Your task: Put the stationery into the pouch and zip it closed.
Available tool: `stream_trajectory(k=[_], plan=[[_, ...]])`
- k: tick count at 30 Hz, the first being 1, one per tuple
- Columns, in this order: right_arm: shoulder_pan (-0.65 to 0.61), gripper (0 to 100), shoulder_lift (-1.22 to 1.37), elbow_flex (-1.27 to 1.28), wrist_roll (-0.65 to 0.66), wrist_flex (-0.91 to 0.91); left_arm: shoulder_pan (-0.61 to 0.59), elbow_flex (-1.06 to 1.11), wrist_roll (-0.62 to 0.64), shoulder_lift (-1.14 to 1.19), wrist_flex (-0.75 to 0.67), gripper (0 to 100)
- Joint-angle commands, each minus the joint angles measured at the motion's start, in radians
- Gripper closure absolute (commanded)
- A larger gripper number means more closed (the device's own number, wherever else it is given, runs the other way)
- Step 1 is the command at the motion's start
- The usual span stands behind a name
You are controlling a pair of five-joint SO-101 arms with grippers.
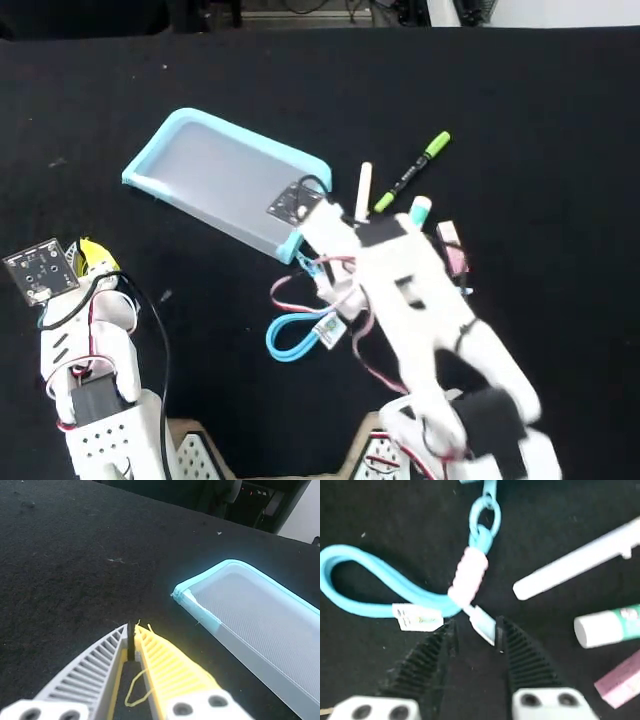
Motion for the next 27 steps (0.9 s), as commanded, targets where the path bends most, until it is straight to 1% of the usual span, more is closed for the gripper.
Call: stream_trajectory(k=[1, 3, 6, 8, 12, 14, 17, 23, 24, 25, 27], plan=[[0.009, 87.3, -0.214, 0.081, -0.002, -0.040, -0.002, 0.022, 0.008, -0.006, 0.000, 97], [-0.015, 86.2, -0.275, 0.122, -0.072, -0.114, -0.002, 0.022, 0.008, -0.006, 0.000, 97], [-0.080, 80.5, -0.288, 0.186, -0.195, -0.238, -0.002, 0.022, 0.008, -0.006, 0.000, 97], [-0.114, 78.3, -0.260, 0.220, -0.207, -0.311, -0.002, 0.022, 0.008, -0.006, 0.002, 97], [-0.153, 80.4, -0.145, 0.229, -0.224, -0.440, -0.002, 0.022, 0.008, -0.006, 0.002, 97], [-0.152, 80.3, -0.061, 0.213, -0.216, -0.482, -0.002, 0.022, 0.008, -0.006, 0.002, 97], [-0.121, 80.2, 0.074, 0.150, -0.216, -0.486, -0.002, 0.022, 0.008, -0.006, 0.003, 97], [-0.052, 80.6, 0.208, -0.001, -0.199, -0.345, -0.002, 0.022, 0.008, -0.006, 0.000, 97], [-0.052, 82.5, 0.220, -0.004, -0.170, -0.331, -0.002, 0.022, 0.008, -0.006, 0.000, 97], [-0.055, 86.9, 0.228, -0.004, -0.135, -0.322, -0.002, 0.022, 0.008, -0.006, 0.000, 97], [-0.051, 99.8, 0.232, -0.004, -0.092, -0.302, -0.004, 0.022, 0.008, -0.006, 0.000, 97]])
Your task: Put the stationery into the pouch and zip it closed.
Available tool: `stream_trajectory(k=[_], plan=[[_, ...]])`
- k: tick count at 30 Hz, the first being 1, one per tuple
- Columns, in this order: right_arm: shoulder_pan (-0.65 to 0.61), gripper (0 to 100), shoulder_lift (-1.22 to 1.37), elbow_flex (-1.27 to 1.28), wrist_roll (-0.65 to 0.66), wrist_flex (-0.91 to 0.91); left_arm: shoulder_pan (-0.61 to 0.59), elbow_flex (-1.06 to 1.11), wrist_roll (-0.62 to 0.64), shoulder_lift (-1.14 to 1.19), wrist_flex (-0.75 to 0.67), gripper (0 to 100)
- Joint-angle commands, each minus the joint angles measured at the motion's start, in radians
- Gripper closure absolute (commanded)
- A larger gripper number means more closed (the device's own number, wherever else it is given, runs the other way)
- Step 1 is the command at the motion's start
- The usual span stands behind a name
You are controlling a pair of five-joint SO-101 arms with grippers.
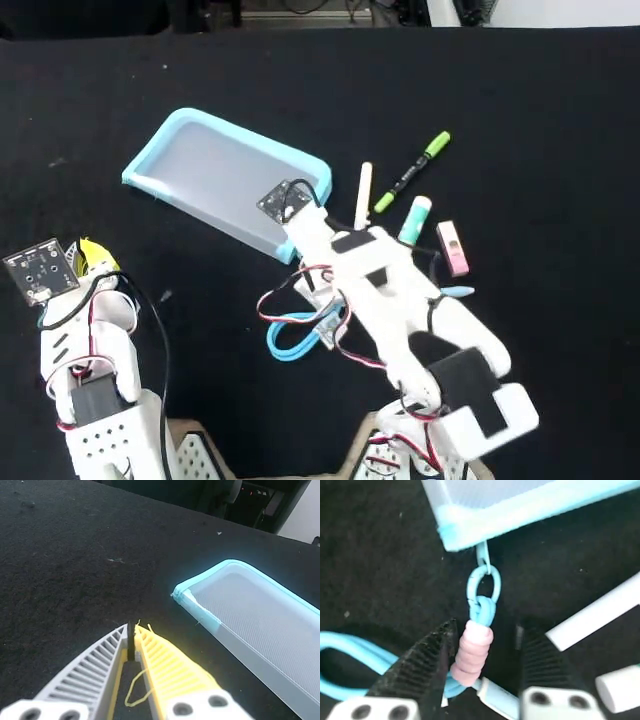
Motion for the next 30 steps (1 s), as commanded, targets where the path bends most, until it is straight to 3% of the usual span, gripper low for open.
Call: stream_trajectory(k=[1, 6, 12, 18, 22, 25, 30], plan=[[0.028, 97.0, 0.002, -0.051, 0.084, 0.074, -0.004, 0.022, 0.008, -0.006, 0.000, 97], [0.100, 98.8, -0.147, -0.031, 0.084, 0.244, -0.007, 0.022, 0.008, -0.006, 0.000, 97], [0.104, 98.8, -0.420, 0.122, 0.118, 0.261, 0.001, 0.022, 0.008, -0.006, 0.000, 97], [-0.043, 98.8, -0.688, 0.183, 0.130, 0.253, 0.065, 0.022, -0.032, -0.006, 0.009, 97], [-0.161, 98.7, -0.797, 0.280, 0.052, 0.089, 0.142, 0.022, -0.132, -0.006, 0.051, 97], [-0.207, 98.4, -0.796, 0.366, -0.006, -0.031, 0.154, 0.022, -0.169, -0.006, 0.051, 97], [-0.215, 98.3, -0.680, 0.387, -0.008, 0.049, 0.111, 0.022, -0.167, -0.006, 0.041, 97]])
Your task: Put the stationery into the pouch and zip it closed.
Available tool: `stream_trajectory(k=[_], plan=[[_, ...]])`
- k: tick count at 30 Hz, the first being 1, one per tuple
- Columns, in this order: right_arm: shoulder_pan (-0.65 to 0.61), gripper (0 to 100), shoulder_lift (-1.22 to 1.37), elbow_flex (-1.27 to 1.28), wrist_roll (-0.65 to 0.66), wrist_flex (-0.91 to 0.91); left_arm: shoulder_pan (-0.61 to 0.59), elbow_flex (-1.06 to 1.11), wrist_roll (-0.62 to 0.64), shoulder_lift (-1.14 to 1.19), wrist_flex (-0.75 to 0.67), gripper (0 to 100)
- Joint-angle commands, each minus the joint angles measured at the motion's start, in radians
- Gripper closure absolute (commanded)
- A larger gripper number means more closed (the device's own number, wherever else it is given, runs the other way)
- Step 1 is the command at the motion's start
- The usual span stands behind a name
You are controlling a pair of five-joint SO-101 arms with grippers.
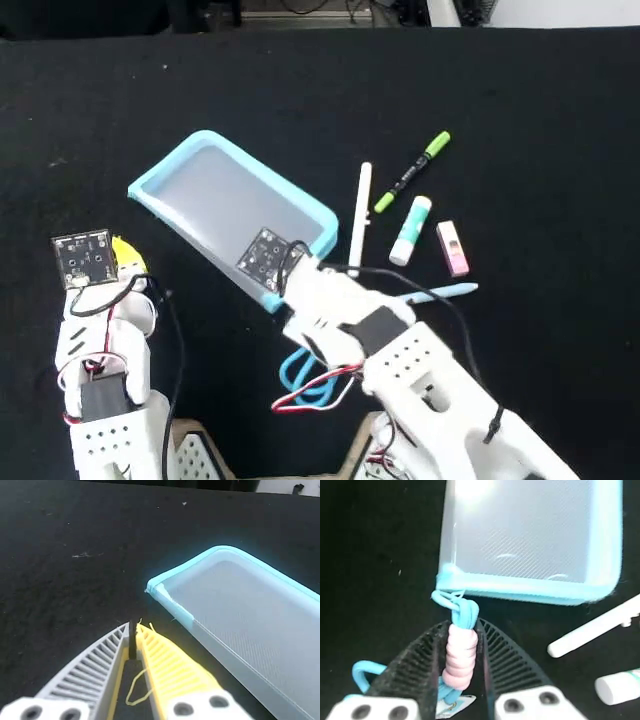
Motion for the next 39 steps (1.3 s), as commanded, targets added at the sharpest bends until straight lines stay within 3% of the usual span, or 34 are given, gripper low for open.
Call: stream_trajectory(k=[1, 10, 27, 34, 39], plan=[[-0.012, 98.2, 0.108, -0.018, -0.012, 0.058, -0.024, 0.022, -0.012, -0.006, -0.006, 97], [-0.015, 81.2, 0.303, -0.154, -0.009, 0.227, -0.025, 0.022, -0.012, -0.006, -0.006, 97], [-0.017, 80.7, 0.441, -0.173, 0.031, 0.064, -0.101, 0.022, -0.011, -0.006, -0.026, 97], [-0.017, 80.7, 0.412, -0.280, 0.031, 0.195, -0.101, 0.022, 0.068, -0.006, -0.026, 97], [-0.012, 80.7, 0.432, -0.239, 0.029, 0.075, -0.101, 0.022, 0.071, -0.006, -0.026, 97]])
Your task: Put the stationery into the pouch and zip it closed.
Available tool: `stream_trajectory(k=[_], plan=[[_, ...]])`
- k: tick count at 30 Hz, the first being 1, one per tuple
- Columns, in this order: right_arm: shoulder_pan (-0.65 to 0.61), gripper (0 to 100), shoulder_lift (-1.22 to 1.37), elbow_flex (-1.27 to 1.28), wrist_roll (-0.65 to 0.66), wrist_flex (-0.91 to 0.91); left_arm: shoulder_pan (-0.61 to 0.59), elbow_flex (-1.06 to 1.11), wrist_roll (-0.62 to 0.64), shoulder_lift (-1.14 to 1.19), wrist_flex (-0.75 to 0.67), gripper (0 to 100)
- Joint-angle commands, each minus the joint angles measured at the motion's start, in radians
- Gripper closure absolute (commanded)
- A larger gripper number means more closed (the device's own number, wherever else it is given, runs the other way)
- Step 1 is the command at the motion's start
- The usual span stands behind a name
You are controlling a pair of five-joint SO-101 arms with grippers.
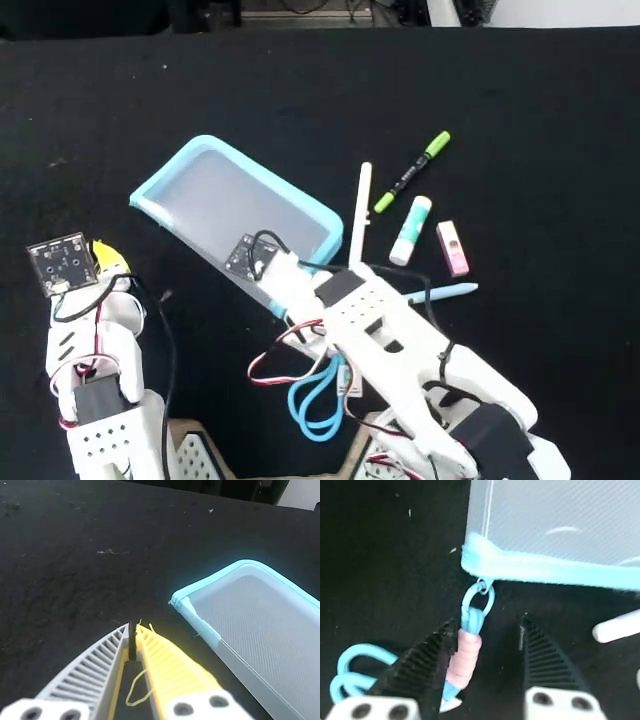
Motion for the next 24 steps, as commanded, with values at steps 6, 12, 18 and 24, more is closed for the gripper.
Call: stream_trajectory(k=[6, 12, 18, 24], plan=[[-0.002, 80.7, 0.056, 0.042, 0.005, -0.193, -0.013, 0.022, 0.014, -0.006, -0.023, 97], [-0.002, 80.7, 0.056, 0.035, 0.005, -0.190, -0.007, 0.022, 0.015, -0.006, -0.023, 97], [-0.006, 80.3, 0.056, -0.093, -0.069, 0.020, -0.005, 0.022, 0.015, -0.006, -0.023, 97], [-0.009, 71.1, 0.064, -0.094, -0.161, -0.012, -0.007, 0.022, 0.015, -0.006, -0.023, 97]])
